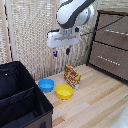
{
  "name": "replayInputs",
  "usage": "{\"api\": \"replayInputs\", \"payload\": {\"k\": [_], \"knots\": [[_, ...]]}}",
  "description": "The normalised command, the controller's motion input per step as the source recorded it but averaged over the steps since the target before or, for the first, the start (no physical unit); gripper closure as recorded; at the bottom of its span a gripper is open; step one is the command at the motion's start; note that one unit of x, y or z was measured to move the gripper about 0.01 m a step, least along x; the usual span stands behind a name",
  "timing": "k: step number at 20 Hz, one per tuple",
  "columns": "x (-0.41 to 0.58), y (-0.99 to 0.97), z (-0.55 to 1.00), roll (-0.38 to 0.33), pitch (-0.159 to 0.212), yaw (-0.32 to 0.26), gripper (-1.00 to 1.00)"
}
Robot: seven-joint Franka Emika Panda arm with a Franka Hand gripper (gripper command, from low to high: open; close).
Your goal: Move your gripper towards the bottom drawer handle. Grasp the handle gently with your gripper. Apply gentle outward force to slide the bottom drawer open.
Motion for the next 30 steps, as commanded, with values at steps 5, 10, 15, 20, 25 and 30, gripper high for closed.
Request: {"api": "replayInputs", "payload": {"k": [5, 10, 15, 20, 25, 30], "knots": [[-0.025, -0.18, 0.0, -0.29, 0.004, 0.084, -1.0], [-0.074, -0.28, 0.0, -0.359, 0.0, 0.087, -1.0], [-0.096, -0.34, 0.0, -0.352, 0.0, 0.09, -1.0], [-0.125, -0.39, 0.0, -0.352, 0.0, 0.09, -1.0], [-0.138, -0.4, 0.0, -0.355, 0.0, 0.086, -1.0], [-0.138, -0.4, 0.0, -0.358, 0.0, 0.082, -1.0]]}}
